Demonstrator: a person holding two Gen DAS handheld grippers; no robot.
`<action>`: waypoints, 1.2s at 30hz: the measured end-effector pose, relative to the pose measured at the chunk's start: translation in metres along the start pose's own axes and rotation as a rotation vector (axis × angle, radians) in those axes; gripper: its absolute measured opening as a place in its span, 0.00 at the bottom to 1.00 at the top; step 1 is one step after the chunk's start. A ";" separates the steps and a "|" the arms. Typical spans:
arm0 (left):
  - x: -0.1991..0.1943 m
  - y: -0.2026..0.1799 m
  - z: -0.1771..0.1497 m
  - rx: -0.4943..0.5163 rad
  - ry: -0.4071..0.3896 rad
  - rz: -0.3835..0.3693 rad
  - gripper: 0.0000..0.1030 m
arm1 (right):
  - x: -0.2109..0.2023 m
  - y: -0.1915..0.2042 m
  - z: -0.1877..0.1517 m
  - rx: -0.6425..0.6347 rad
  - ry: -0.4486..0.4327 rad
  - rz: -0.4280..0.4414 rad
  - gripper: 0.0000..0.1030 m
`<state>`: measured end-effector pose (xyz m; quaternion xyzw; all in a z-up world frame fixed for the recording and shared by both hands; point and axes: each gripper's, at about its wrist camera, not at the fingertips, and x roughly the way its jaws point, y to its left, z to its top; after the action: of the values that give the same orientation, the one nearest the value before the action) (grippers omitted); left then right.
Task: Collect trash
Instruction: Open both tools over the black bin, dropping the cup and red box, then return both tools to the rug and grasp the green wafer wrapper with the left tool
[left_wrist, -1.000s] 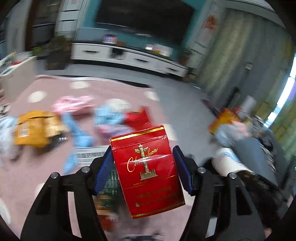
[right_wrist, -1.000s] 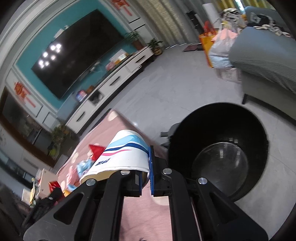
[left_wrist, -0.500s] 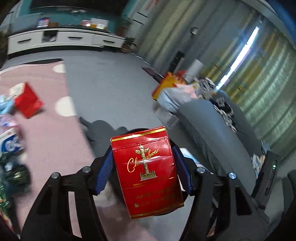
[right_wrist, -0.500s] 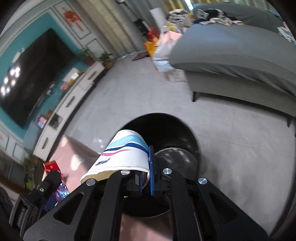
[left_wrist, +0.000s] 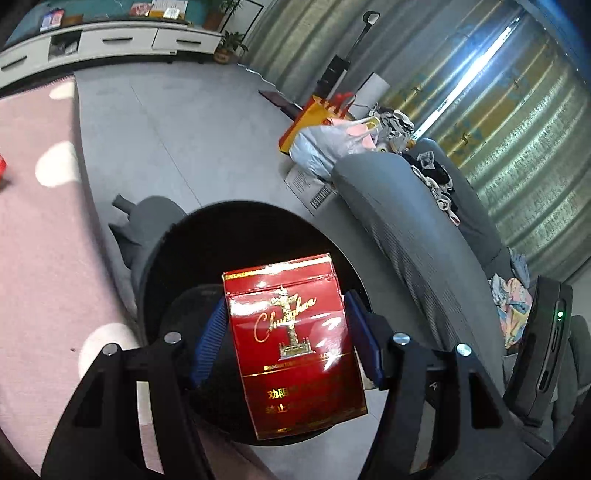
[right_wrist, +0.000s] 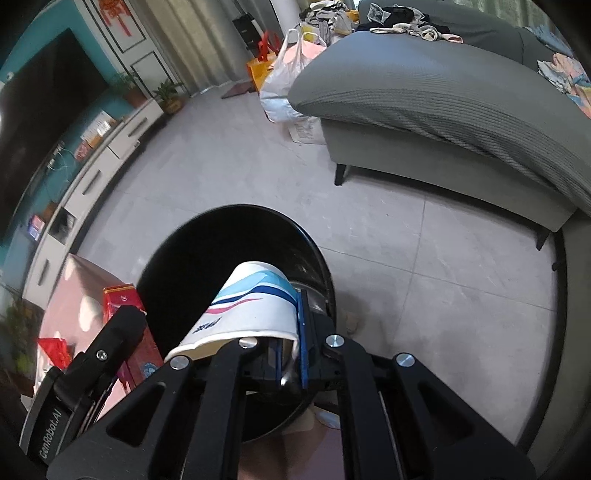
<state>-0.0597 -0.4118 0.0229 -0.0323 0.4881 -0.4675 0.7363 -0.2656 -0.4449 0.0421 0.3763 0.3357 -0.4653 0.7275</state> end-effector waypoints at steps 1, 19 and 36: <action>0.003 0.002 -0.001 -0.011 0.009 -0.007 0.62 | 0.000 -0.001 0.000 0.002 0.001 -0.001 0.11; -0.090 0.022 -0.011 0.008 -0.133 0.231 0.97 | -0.037 0.027 -0.004 -0.066 -0.072 0.098 0.71; -0.233 0.098 -0.071 -0.099 -0.244 0.639 0.97 | -0.066 0.154 -0.065 -0.447 -0.055 0.292 0.78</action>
<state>-0.0684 -0.1597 0.0969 0.0308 0.4038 -0.1819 0.8960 -0.1545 -0.3176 0.1023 0.2382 0.3523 -0.2796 0.8608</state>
